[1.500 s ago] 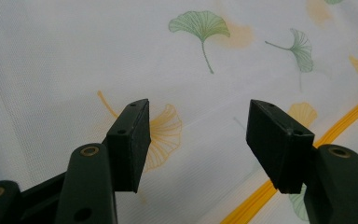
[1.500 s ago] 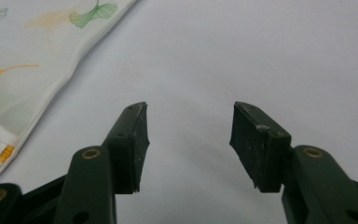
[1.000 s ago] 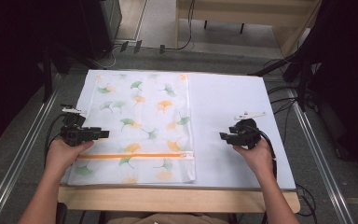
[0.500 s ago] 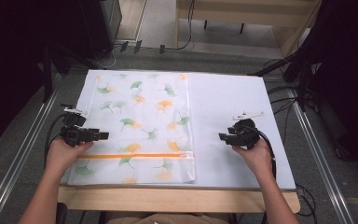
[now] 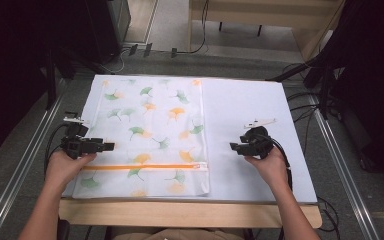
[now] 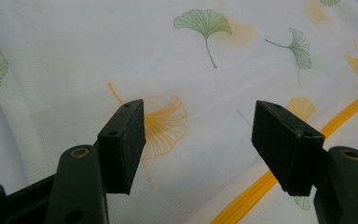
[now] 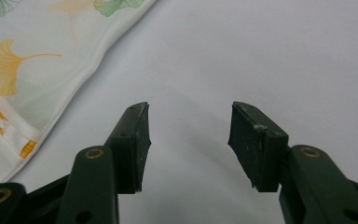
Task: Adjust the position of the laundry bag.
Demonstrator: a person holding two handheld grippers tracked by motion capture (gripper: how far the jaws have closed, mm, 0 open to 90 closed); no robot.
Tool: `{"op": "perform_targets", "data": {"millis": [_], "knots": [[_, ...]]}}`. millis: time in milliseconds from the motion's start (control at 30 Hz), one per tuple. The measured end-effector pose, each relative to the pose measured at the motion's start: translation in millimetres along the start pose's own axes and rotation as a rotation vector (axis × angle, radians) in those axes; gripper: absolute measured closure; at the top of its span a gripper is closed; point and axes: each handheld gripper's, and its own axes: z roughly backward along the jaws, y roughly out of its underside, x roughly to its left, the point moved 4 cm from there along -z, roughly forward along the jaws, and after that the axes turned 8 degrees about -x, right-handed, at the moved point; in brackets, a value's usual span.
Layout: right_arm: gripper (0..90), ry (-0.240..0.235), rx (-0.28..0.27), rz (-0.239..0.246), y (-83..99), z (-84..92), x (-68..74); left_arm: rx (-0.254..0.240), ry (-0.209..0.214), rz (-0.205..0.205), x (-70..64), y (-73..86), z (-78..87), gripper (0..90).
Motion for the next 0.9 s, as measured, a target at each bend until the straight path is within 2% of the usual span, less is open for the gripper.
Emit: {"op": "perform_targets", "data": {"millis": [233,400,500,633,900], "knots": [[43.4,-0.023,-0.001,0.004,-6.1,-7.7,8.5,0.004,-0.030,0.002,2.2,4.6,5.7,35.8],[43.3,-0.046,0.004,0.023,-10.1,-12.9,17.0,0.001,-0.038,-0.003,2.5,7.0,9.6,36.7],[44.8,-0.059,0.005,0.031,-13.2,-17.1,24.2,0.009,-0.058,-0.013,4.0,8.7,11.9,37.6],[45.9,-0.076,0.007,0.049,-15.5,-21.8,30.2,0.009,-0.079,0.000,9.9,11.3,15.9,38.1],[47.2,-0.099,0.006,0.043,-21.1,-30.5,37.8,0.000,-0.115,0.029,22.4,16.9,24.5,38.7]]}}
